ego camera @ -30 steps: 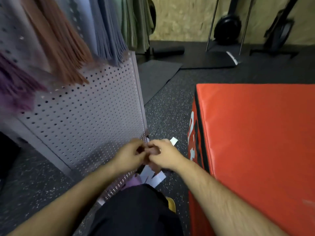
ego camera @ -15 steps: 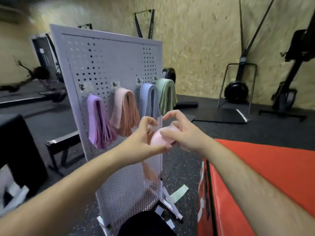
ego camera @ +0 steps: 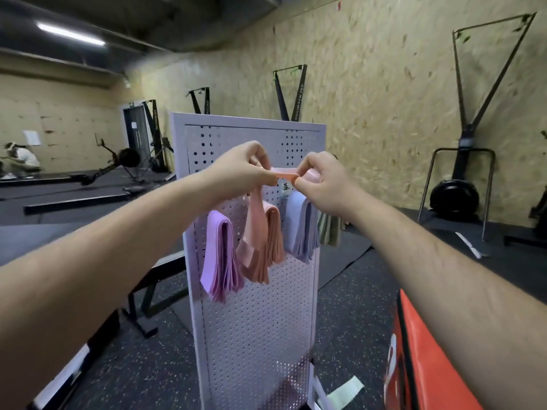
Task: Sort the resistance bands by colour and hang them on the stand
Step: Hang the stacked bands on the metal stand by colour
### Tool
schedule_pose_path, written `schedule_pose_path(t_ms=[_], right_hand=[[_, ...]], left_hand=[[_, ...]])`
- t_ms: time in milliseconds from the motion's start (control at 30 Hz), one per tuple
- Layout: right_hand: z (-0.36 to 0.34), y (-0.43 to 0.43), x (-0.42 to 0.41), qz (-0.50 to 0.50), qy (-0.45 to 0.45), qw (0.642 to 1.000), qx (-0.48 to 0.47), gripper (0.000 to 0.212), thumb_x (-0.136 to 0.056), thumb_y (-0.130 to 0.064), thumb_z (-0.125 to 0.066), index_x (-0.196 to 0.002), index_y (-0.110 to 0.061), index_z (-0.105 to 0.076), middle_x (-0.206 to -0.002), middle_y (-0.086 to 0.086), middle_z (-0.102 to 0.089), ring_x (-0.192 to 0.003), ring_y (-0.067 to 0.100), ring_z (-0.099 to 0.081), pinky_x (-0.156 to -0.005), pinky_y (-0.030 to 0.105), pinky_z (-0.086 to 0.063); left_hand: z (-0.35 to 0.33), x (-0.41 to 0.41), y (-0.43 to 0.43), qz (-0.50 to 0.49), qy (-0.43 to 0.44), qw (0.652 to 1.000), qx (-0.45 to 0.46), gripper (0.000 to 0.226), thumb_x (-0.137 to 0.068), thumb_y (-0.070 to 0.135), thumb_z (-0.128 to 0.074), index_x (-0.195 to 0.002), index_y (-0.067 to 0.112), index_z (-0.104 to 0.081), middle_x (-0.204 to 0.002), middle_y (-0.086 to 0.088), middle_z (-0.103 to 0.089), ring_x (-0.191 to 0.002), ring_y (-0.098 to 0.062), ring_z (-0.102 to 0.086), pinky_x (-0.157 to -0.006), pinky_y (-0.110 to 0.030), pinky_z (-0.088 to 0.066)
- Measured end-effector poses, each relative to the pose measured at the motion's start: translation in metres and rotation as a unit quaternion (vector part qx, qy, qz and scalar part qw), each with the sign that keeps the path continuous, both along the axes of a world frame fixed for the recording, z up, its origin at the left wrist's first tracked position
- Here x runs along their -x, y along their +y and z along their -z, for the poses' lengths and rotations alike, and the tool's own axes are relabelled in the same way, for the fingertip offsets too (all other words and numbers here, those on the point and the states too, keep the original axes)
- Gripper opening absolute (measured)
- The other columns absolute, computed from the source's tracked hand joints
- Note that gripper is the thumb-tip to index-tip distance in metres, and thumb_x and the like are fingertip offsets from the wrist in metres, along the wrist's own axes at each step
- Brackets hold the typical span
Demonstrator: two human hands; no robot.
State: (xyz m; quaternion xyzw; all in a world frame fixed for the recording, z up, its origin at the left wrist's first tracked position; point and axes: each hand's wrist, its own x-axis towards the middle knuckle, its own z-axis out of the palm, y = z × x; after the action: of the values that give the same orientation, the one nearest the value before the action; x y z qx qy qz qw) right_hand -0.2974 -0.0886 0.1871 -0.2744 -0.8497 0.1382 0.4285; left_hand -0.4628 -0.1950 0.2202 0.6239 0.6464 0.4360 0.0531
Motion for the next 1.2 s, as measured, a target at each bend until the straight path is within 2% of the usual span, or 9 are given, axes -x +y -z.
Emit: schedule_pose_path(t_ms=[167, 367, 567, 767, 867, 933, 1000, 1100, 1200], right_hand=[[0.001, 0.021, 0.031, 0.09, -0.017, 0.995, -0.039, 0.007, -0.09, -0.027, -0.058, -0.083, -0.029, -0.057, -0.108, -0.001, -0.055, -0.112, 0.024, -0.044, -0.099, 0.04, -0.04], [0.016, 0.026, 0.05, 0.064, 0.002, 0.997, -0.034, 0.01, -0.09, -0.016, -0.055, -0.082, -0.02, -0.059, -0.094, -0.001, -0.056, -0.091, 0.02, -0.055, -0.079, 0.035, -0.046], [0.03, 0.028, 0.054, 0.082, -0.039, 0.993, -0.07, 0.012, -0.087, -0.008, -0.052, -0.084, -0.019, -0.056, -0.09, 0.0, -0.056, -0.087, 0.024, -0.056, -0.076, 0.037, -0.048], [0.042, 0.03, 0.048, 0.058, -0.078, 0.994, -0.057, 0.012, -0.086, -0.008, -0.059, -0.084, -0.02, -0.061, -0.09, -0.001, -0.059, -0.086, 0.02, -0.058, -0.079, 0.041, -0.052], [0.047, 0.029, 0.043, 0.018, -0.102, 0.994, -0.023, 0.015, -0.084, -0.008, -0.061, -0.088, -0.021, -0.067, -0.091, -0.003, -0.065, -0.084, 0.015, -0.06, -0.079, 0.037, -0.054], [0.05, 0.028, 0.038, 0.005, -0.108, 0.994, -0.002, 0.019, -0.082, -0.009, -0.06, -0.093, -0.023, -0.068, -0.093, -0.006, -0.067, -0.08, 0.01, -0.059, -0.075, 0.031, -0.052], [0.053, 0.025, 0.033, 0.007, -0.108, 0.994, 0.001, 0.026, -0.083, -0.008, -0.055, -0.099, -0.024, -0.067, -0.095, -0.007, -0.065, -0.077, 0.005, -0.057, -0.071, 0.027, -0.048], [0.058, 0.015, 0.025, 0.026, -0.089, 0.996, -0.017, 0.026, -0.088, -0.009, -0.05, -0.105, -0.022, -0.065, -0.095, -0.006, -0.063, -0.077, 0.01, -0.056, -0.073, 0.03, -0.05], [0.064, -0.003, 0.014, 0.035, -0.084, 0.995, -0.034, 0.025, -0.092, -0.015, -0.048, -0.11, -0.022, -0.063, -0.09, -0.007, -0.062, -0.077, 0.015, -0.058, -0.072, 0.035, -0.053]], left_hand=[[-0.006, 0.011, 0.022, -0.07, 0.081, 0.993, 0.055, 0.025, -0.075, 0.026, -0.075, -0.094, 0.019, -0.061, -0.082, 0.001, -0.067, -0.068, -0.016, -0.058, -0.058, -0.028, -0.042], [0.006, 0.024, 0.029, -0.1, 0.142, 0.979, 0.11, 0.019, -0.078, 0.022, -0.07, -0.094, 0.024, -0.059, -0.088, 0.0, -0.067, -0.07, -0.016, -0.057, -0.057, -0.028, -0.041], [0.019, 0.024, 0.035, -0.112, 0.172, 0.969, 0.141, 0.022, -0.082, 0.034, -0.068, -0.096, 0.024, -0.055, -0.082, -0.002, -0.069, -0.063, -0.015, -0.059, -0.052, -0.026, -0.04], [0.017, 0.023, 0.032, -0.099, 0.19, 0.962, 0.17, 0.022, -0.082, 0.028, -0.067, -0.101, 0.023, -0.055, -0.086, 0.0, -0.07, -0.066, -0.017, -0.06, -0.058, -0.029, -0.046], [0.018, 0.023, 0.027, -0.088, 0.2, 0.952, 0.212, 0.034, -0.077, 0.026, -0.073, -0.105, 0.024, -0.055, -0.092, -0.001, -0.068, -0.072, -0.017, -0.062, -0.06, -0.03, -0.048], [0.019, 0.021, 0.025, -0.094, 0.227, 0.945, 0.214, 0.041, -0.073, 0.031, -0.076, -0.108, 0.025, -0.054, -0.102, 0.0, -0.057, -0.082, -0.018, -0.061, -0.062, -0.03, -0.047], [0.02, 0.018, 0.022, -0.105, 0.245, 0.943, 0.2, 0.038, -0.075, 0.032, -0.073, -0.108, 0.024, -0.055, -0.108, 0.001, -0.048, -0.089, -0.02, -0.06, -0.062, -0.031, -0.048], [0.022, 0.013, 0.019, -0.113, 0.258, 0.943, 0.175, 0.033, -0.08, 0.036, -0.066, -0.108, 0.023, -0.055, -0.114, -0.001, -0.045, -0.095, -0.022, -0.058, -0.069, -0.033, -0.052], [0.03, 0.001, 0.009, -0.117, 0.309, 0.939, 0.094, 0.022, -0.086, 0.038, -0.058, -0.102, 0.024, -0.053, -0.115, -0.001, -0.049, -0.105, -0.023, -0.05, -0.09, -0.041, -0.048]])
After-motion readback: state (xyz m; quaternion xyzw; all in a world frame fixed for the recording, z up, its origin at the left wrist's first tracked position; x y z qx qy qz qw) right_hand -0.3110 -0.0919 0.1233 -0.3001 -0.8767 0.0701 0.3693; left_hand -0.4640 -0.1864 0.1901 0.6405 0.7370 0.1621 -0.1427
